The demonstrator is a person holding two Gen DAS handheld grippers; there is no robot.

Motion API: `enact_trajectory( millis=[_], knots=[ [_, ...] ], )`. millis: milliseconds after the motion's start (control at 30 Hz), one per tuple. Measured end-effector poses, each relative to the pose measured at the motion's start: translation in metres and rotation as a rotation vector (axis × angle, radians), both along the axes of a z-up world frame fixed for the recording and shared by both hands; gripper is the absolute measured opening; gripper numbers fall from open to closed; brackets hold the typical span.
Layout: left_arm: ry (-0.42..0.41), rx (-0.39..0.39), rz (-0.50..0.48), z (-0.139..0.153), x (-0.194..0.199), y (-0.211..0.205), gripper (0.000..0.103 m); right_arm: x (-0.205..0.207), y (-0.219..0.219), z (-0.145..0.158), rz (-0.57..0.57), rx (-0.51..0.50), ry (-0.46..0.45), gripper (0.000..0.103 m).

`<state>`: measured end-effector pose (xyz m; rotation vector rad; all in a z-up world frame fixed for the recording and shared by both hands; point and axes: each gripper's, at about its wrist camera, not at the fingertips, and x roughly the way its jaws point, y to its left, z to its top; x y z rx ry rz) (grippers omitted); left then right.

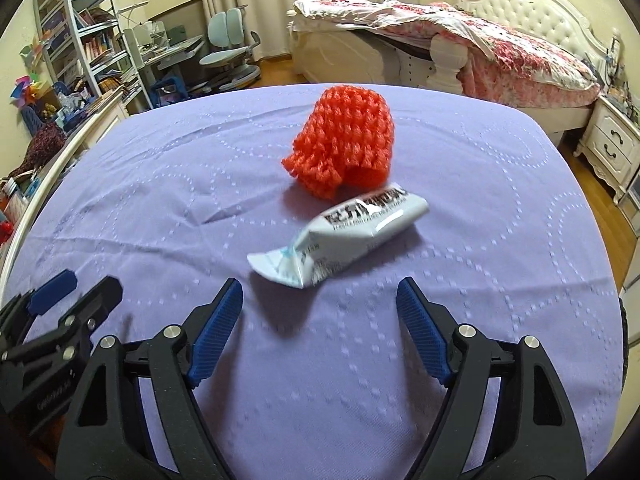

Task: Collect trash
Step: 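Move both open tools back over the red mesh net and white tube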

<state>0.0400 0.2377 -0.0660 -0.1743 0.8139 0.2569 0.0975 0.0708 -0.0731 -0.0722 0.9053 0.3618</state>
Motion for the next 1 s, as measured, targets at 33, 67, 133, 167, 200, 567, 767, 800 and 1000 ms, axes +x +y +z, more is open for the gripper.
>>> enact_trajectory(
  millis=[33,67,133,167,200,567,767,800,1000],
  knots=[
    [0.002,-0.004,0.001,0.0,0.001,0.001,0.077,0.003,0.004,0.0,-0.011,-0.005,-0.001,0.078],
    [0.005,-0.009,0.0,-0.001,0.002,0.002,0.077,0.004,0.006,0.0,-0.015,-0.007,-0.001,0.078],
    [0.008,-0.008,-0.003,-0.001,0.002,0.002,0.077,0.011,0.007,0.0,-0.032,-0.016,0.001,0.078],
    [0.009,-0.005,-0.007,-0.001,0.003,0.001,0.077,0.013,0.007,0.0,-0.037,-0.017,0.002,0.078],
    [0.009,-0.001,-0.011,0.0,0.003,0.0,0.077,0.015,0.005,0.0,-0.037,-0.018,0.005,0.078],
    [0.013,-0.017,-0.016,-0.001,0.009,0.001,0.077,0.028,-0.051,0.002,-0.135,-0.013,0.003,0.078],
    [0.016,-0.001,-0.026,0.0,0.014,-0.003,0.077,0.03,-0.069,0.004,-0.134,-0.009,0.014,0.078],
    [0.016,0.002,-0.027,0.0,0.015,-0.004,0.077,0.028,-0.07,0.004,-0.125,-0.002,0.021,0.078],
    [0.017,0.014,-0.038,0.0,0.017,-0.007,0.077,0.038,-0.073,0.007,-0.126,0.021,0.008,0.078]
  ],
)
